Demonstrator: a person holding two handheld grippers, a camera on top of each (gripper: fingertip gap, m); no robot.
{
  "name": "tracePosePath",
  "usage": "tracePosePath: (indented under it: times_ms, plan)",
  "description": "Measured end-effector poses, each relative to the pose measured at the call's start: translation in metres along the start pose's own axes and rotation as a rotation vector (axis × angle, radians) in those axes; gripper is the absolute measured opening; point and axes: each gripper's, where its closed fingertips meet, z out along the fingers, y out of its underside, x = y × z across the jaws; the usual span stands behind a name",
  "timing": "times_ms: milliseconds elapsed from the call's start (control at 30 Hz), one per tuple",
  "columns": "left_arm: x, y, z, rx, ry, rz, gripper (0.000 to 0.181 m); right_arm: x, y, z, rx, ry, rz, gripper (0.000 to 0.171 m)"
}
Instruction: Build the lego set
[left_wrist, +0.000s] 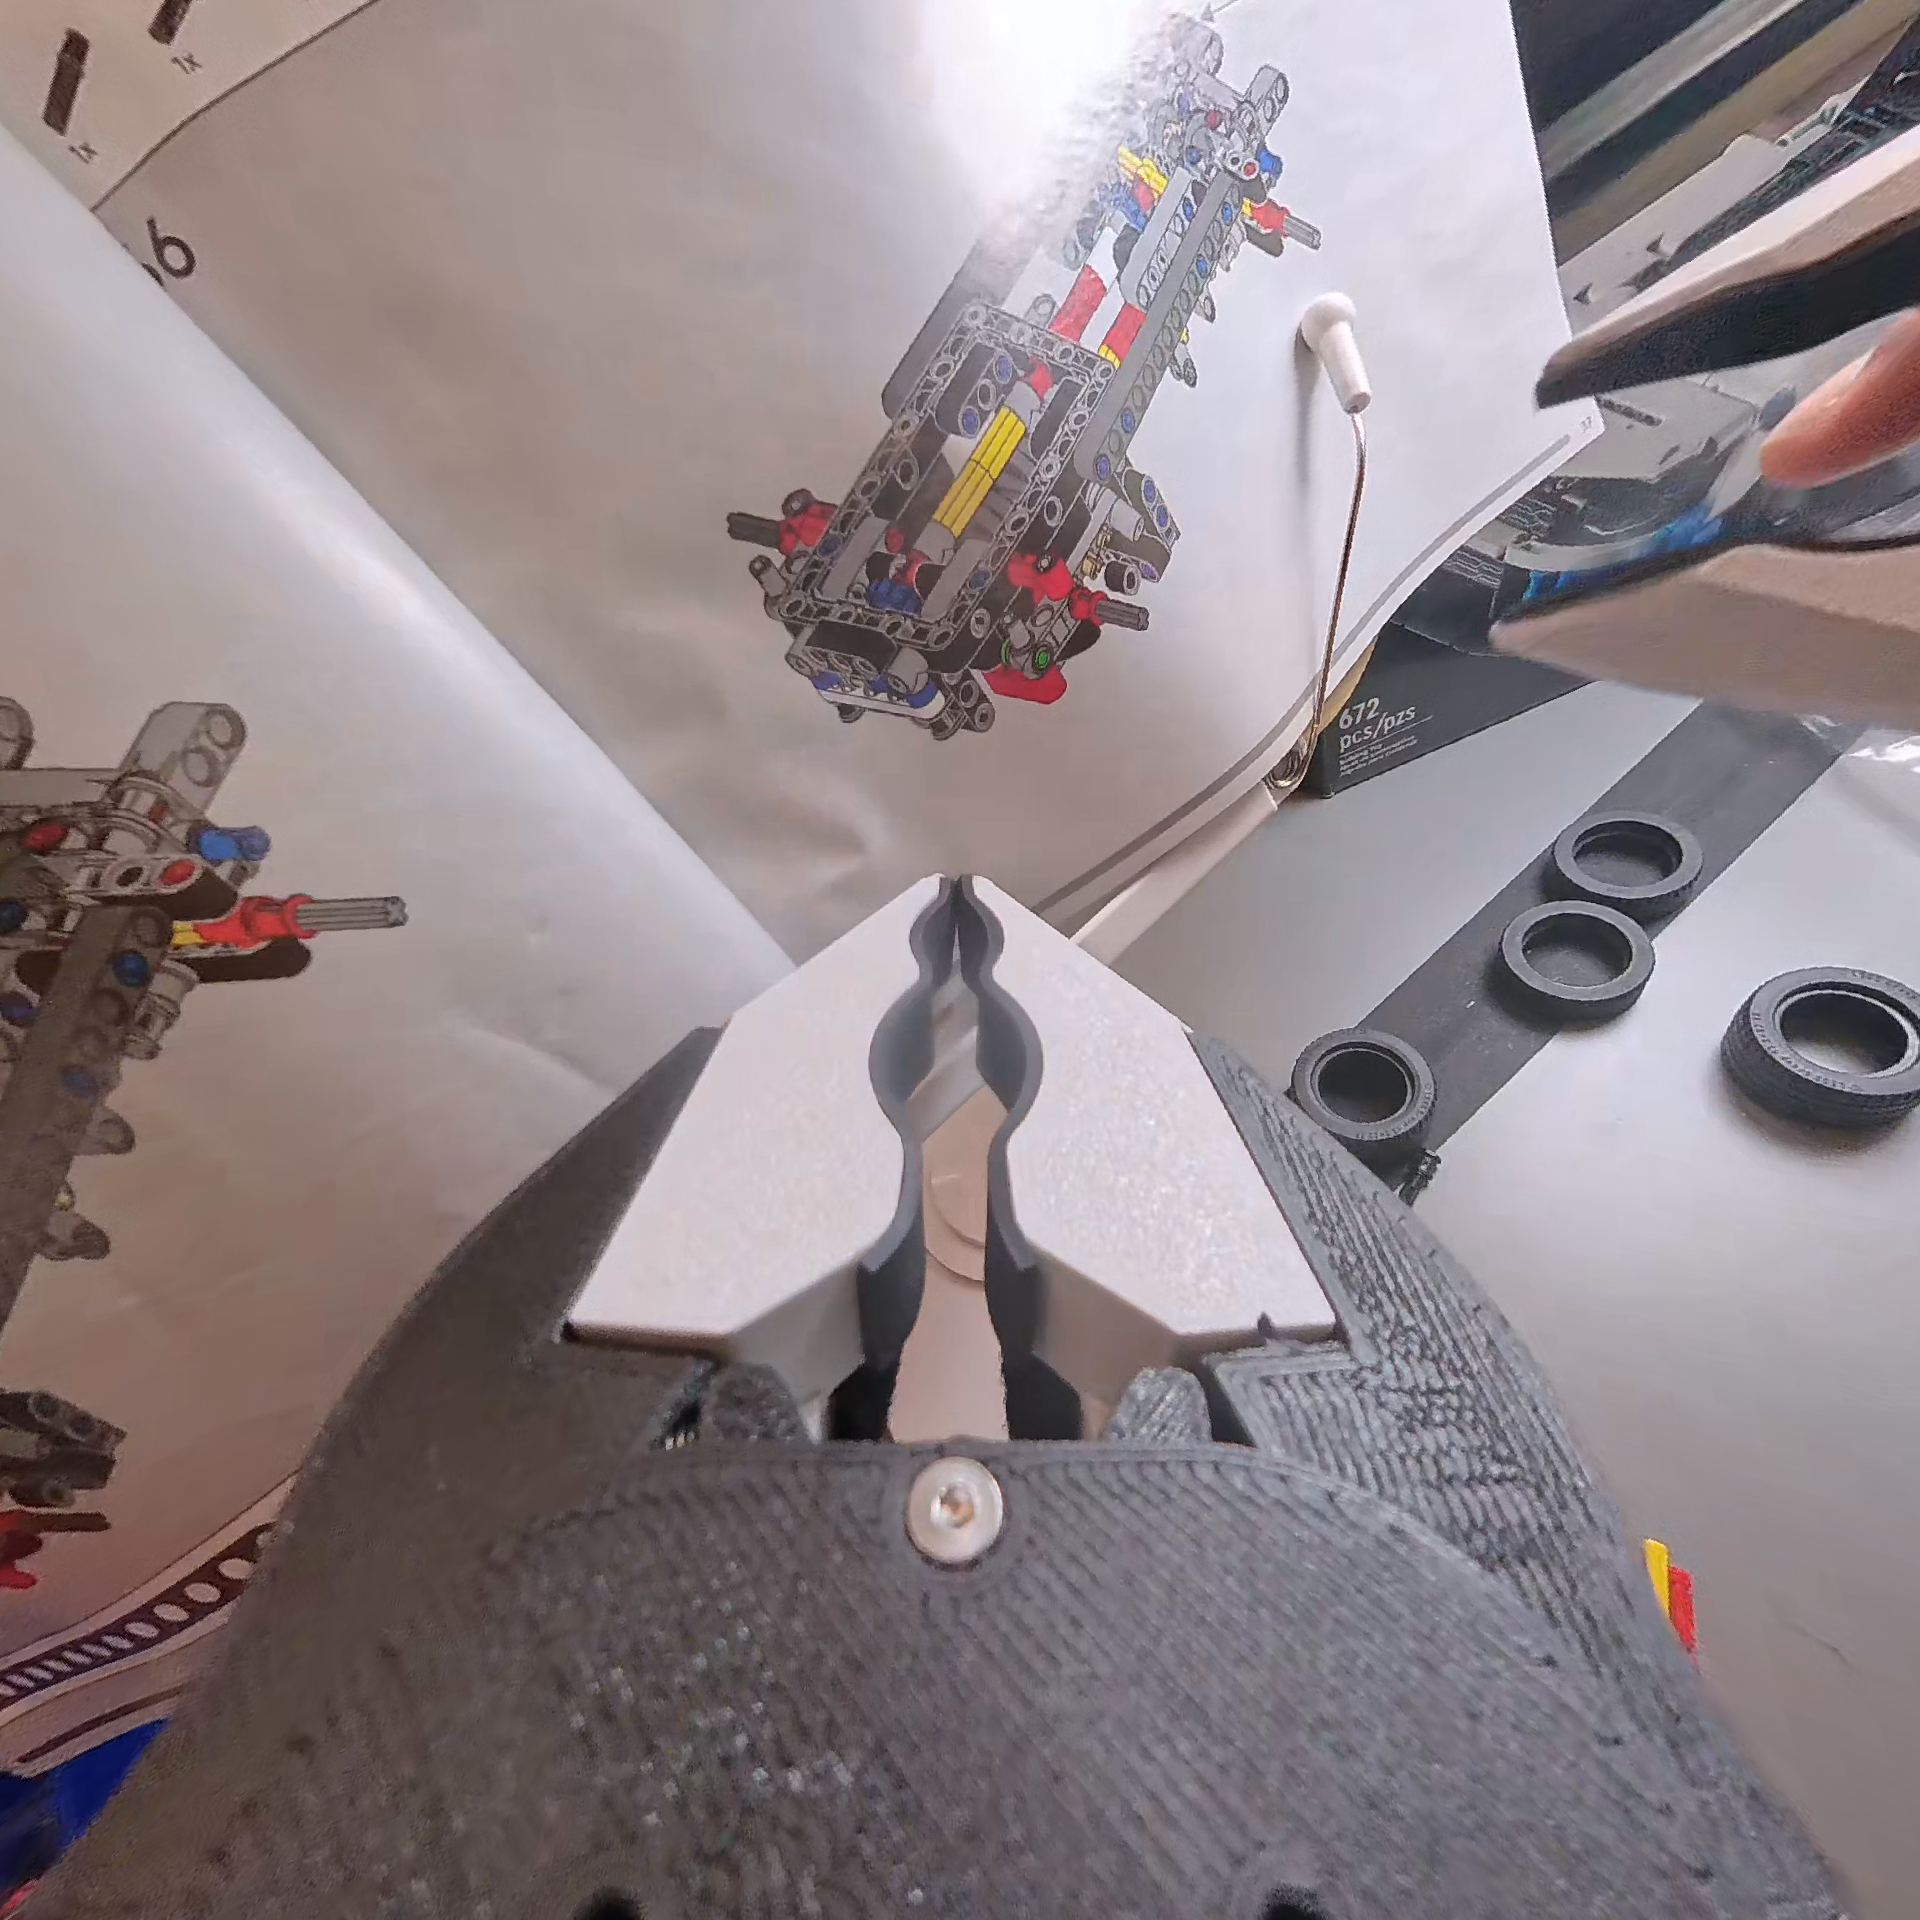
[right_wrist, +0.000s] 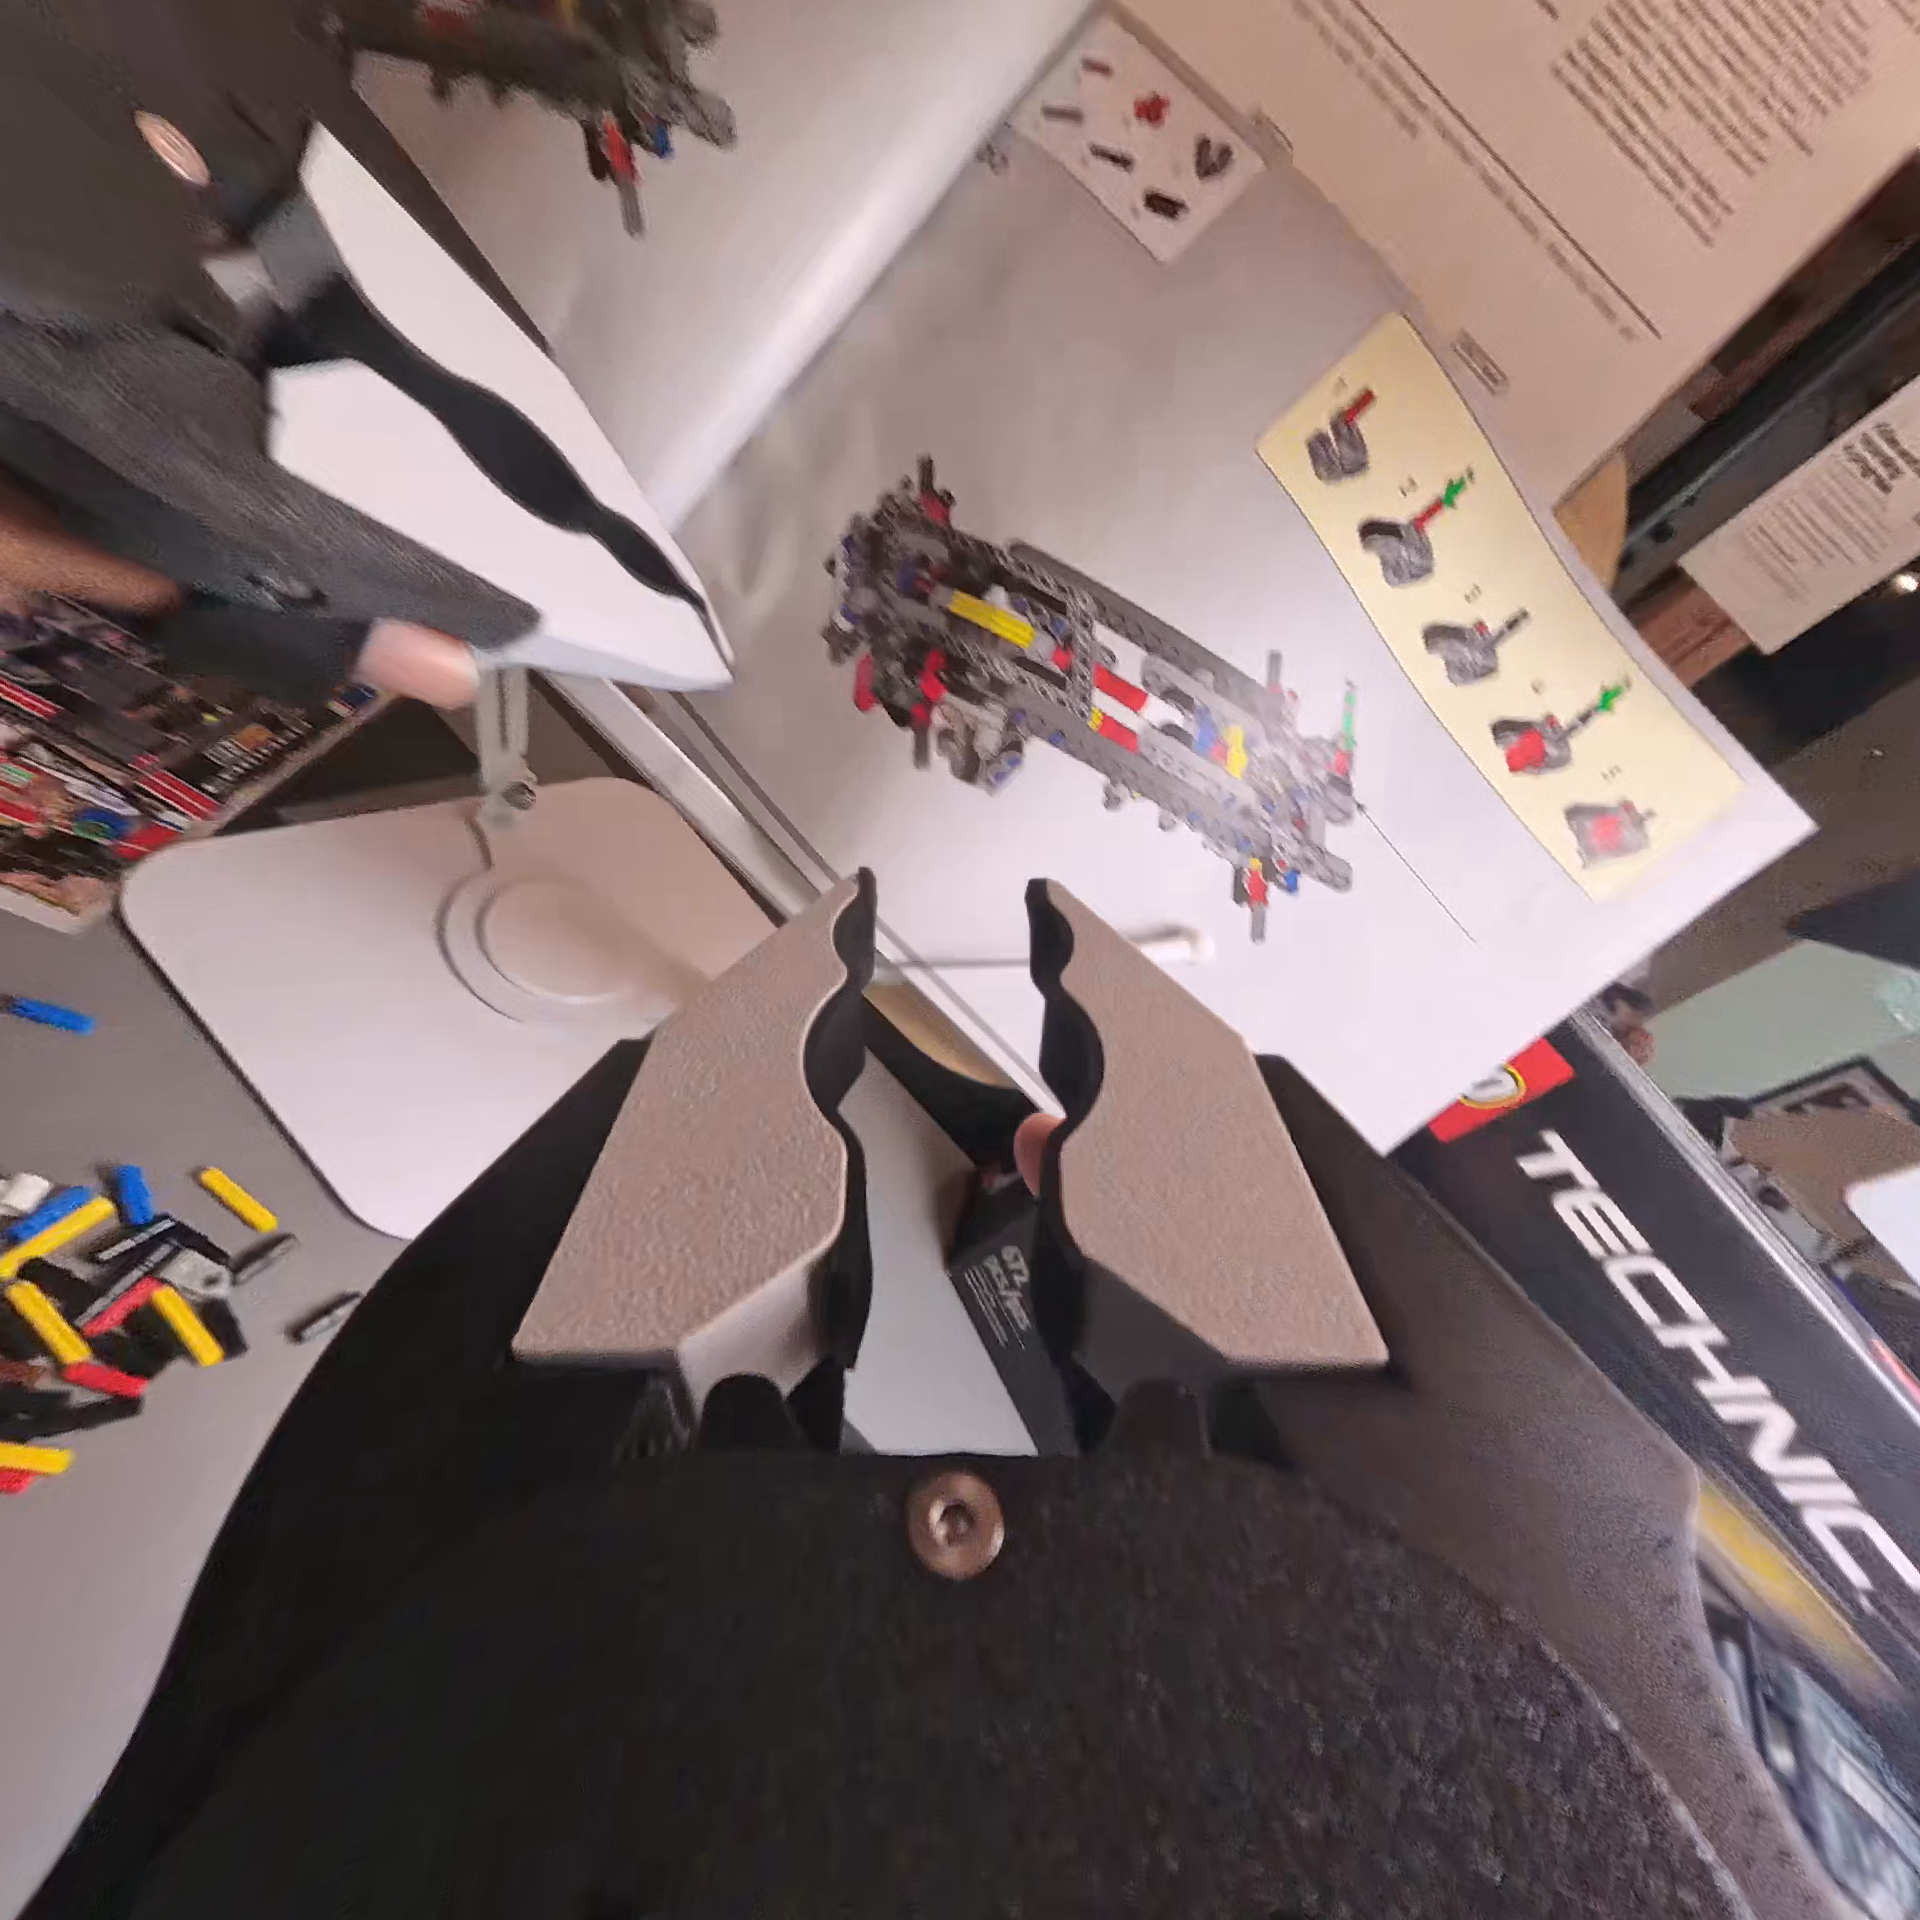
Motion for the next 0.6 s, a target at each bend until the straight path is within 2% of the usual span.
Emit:
tracePosePath:
  times_ms: [167, 233, 300, 400, 500, 600]
  plan:
    - [-0.005, -0.001, -0.011, 0.033, -0.008, -0.056, 0.0, -0.028, -0.042, 0.046, -0.016, -0.072, -0.09, 0.016]
    - [-0.009, -0.002, -0.032, 0.114, 0.002, -0.177, 0.0, -0.041, -0.048, 0.063, -0.036, -0.122, -0.127, 0.012]
    - [-0.012, 0.008, -0.058, 0.207, 0.018, -0.367, 0.0, -0.052, -0.056, 0.073, -0.027, -0.14, -0.202, 0.01]
    - [-0.009, 0.051, -0.079, 0.251, 0.075, -0.73, 0.0, -0.069, -0.066, 0.082, -0.017, -0.172, -0.255, 0.005]
    - [-0.001, 0.092, -0.077, 0.259, 0.194, -1.093, 0.019, -0.074, -0.069, 0.091, -0.05, -0.165, -0.269, 0.004]
    - [-0.004, 0.102, -0.074, 0.335, 0.319, -1.339, 0.046, -0.075, -0.07, 0.094, -0.093, -0.165, -0.282, 0.004]
